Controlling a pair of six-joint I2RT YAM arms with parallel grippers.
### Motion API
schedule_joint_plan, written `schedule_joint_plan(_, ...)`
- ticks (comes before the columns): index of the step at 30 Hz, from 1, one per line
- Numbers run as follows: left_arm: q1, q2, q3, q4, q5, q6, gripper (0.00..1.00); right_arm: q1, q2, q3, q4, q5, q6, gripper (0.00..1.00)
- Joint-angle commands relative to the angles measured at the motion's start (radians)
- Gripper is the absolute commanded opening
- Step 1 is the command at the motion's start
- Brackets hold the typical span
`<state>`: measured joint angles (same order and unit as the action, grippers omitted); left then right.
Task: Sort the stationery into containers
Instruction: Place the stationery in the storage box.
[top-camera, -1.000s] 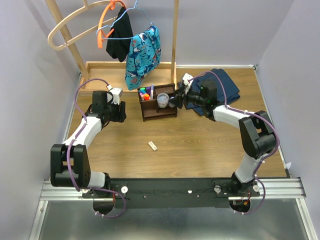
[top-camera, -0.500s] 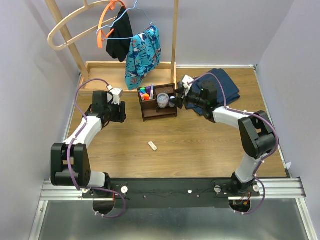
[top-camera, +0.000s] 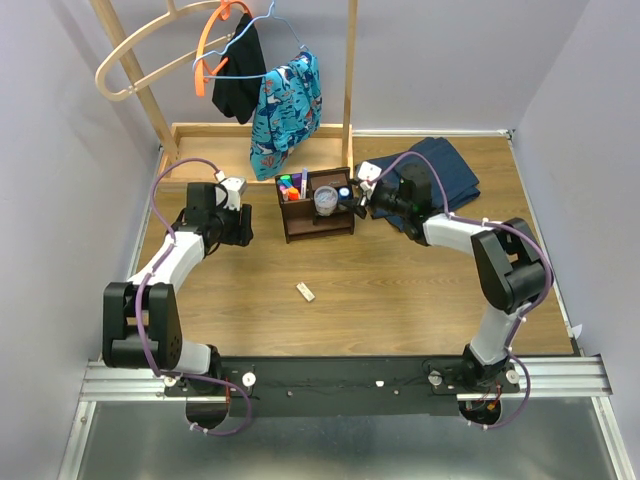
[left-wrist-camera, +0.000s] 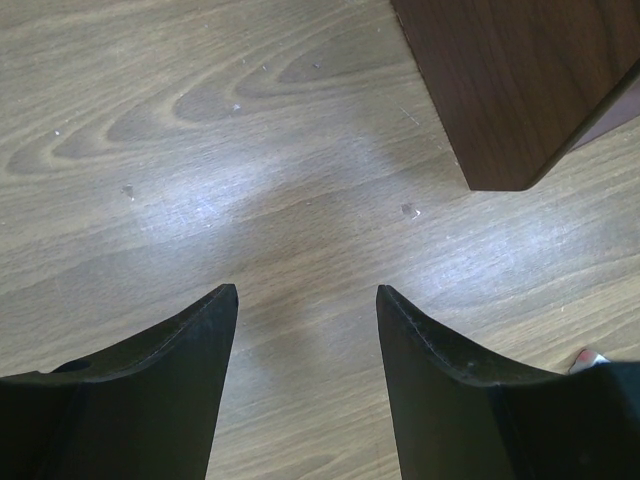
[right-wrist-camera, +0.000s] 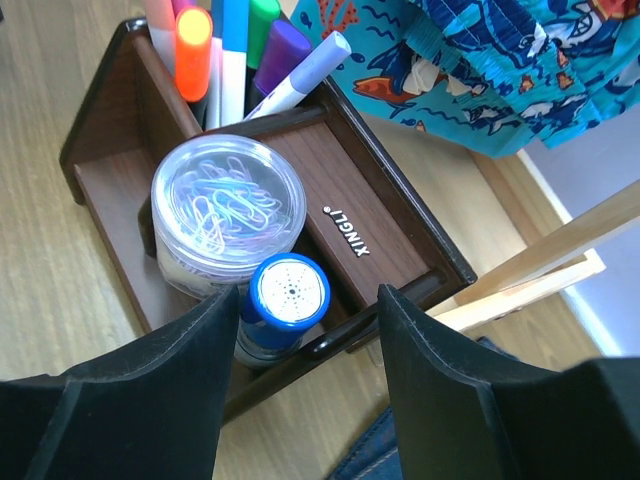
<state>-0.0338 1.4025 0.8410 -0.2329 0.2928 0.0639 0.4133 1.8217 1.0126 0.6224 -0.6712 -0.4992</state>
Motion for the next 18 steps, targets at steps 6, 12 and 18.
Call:
schedule_joint_plan(6,0.006,0.024,0.02,0.017,0.002,0.01,0.67,0.007,0.005,0.012,-0.03,-0.021,-0.116,0.65)
schedule_joint_plan(12,0.006,-0.01,0.036,-0.008,-0.001,0.011,0.67,0.005,-0.156,0.021,-0.242,-0.027,-0.141,0.67)
schedule_joint_plan(18,0.006,-0.106,0.012,-0.022,0.009,-0.006,0.67,0.007,-0.363,0.052,-0.617,0.033,-0.082,0.68)
